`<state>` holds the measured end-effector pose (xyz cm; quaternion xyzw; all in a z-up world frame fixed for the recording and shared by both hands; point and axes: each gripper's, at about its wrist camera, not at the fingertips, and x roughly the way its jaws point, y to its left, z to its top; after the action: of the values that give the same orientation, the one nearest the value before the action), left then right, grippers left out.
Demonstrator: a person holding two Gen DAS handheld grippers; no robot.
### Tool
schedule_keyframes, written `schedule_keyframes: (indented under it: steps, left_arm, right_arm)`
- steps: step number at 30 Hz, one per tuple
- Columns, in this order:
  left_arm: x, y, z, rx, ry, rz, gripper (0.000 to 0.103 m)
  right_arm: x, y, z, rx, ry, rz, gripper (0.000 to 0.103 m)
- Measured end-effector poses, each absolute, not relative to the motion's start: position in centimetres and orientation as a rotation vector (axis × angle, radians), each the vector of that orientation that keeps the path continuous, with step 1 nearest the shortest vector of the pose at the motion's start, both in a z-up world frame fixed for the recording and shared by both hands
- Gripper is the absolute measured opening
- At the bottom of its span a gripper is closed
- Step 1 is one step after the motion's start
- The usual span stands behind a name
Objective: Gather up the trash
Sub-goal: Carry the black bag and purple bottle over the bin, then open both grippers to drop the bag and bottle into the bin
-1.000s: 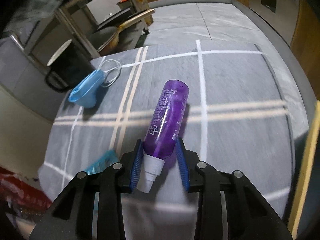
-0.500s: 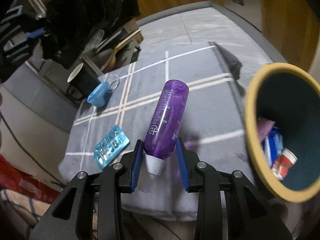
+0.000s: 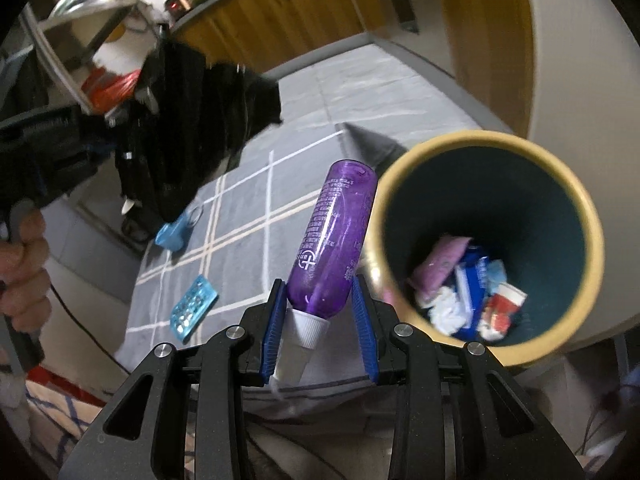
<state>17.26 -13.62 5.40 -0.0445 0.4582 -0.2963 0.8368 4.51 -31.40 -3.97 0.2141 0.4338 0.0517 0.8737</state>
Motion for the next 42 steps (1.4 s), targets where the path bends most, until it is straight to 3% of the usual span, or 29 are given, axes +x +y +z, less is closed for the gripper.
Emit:
schedule_keyframes:
  steps: [29,32,34,37,42]
  left_arm:
    - [16.9,-26.2,-5.3,-0.22,1.222,-0.774,0.009]
    - [16.9,-26.5,-6.1,-0.194,1.242,-0.764,0.02]
    - [16.8,-26.5,-6.3,-0.183,1.248,-0.76,0.039]
    - [16.5,-25.8,-5.7,-0.163,1.223,-0.763,0.054]
    - [16.3,-25.0,-4.9,-0.141,1.205,-0.756,0.059]
  right_arm:
    - [1.5,-40.8,-6.8,0.634,0.88,-0.092,0.035]
    - [1.8,-41.2,-7.4,0.664,0.894,-0.097,0.035]
    - [2.0,-41.2,-7.8,0.669,0.904,-0.099,0.035]
    - [2.7,-41.3,-8.3,0.672,0.925,-0.097,0.036]
    - [3.5,-41.3,-9.0,0.685,0.948,-0.103,0.036]
